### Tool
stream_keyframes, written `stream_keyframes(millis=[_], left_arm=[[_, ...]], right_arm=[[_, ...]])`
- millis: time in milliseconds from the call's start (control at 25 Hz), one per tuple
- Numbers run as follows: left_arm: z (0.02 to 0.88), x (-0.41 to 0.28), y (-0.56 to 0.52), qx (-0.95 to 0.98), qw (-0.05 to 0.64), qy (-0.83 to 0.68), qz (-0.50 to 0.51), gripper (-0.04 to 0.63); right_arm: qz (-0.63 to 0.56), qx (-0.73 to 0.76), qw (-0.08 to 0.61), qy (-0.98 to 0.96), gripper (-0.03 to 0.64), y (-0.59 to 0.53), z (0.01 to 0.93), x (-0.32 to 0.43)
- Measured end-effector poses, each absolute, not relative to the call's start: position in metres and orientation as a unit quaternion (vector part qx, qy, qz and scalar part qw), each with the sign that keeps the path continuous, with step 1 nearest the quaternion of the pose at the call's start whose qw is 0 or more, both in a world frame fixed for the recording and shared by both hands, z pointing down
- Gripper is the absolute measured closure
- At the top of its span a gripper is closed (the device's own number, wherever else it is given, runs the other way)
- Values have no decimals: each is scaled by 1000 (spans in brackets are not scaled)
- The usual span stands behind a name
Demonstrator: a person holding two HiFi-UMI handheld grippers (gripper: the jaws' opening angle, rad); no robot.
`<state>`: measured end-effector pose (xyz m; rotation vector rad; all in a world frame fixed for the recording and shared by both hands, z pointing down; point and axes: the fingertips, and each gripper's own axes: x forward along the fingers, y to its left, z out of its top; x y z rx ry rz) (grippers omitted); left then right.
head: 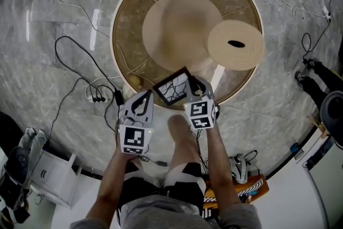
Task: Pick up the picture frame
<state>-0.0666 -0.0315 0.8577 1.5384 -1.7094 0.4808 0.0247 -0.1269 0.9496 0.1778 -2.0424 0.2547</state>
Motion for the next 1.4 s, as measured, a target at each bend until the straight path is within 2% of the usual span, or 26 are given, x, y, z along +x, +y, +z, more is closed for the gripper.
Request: stream_keyframes(millis=[760, 1400], left_arm=[[826, -81, -29, 601, 361, -687, 190, 577], [709, -105, -58, 621, 299, -700, 187, 577]], right_arm=[[119, 126, 470, -865, 555, -134, 911, 25], [107, 198, 404, -887, 555, -169, 774, 13]])
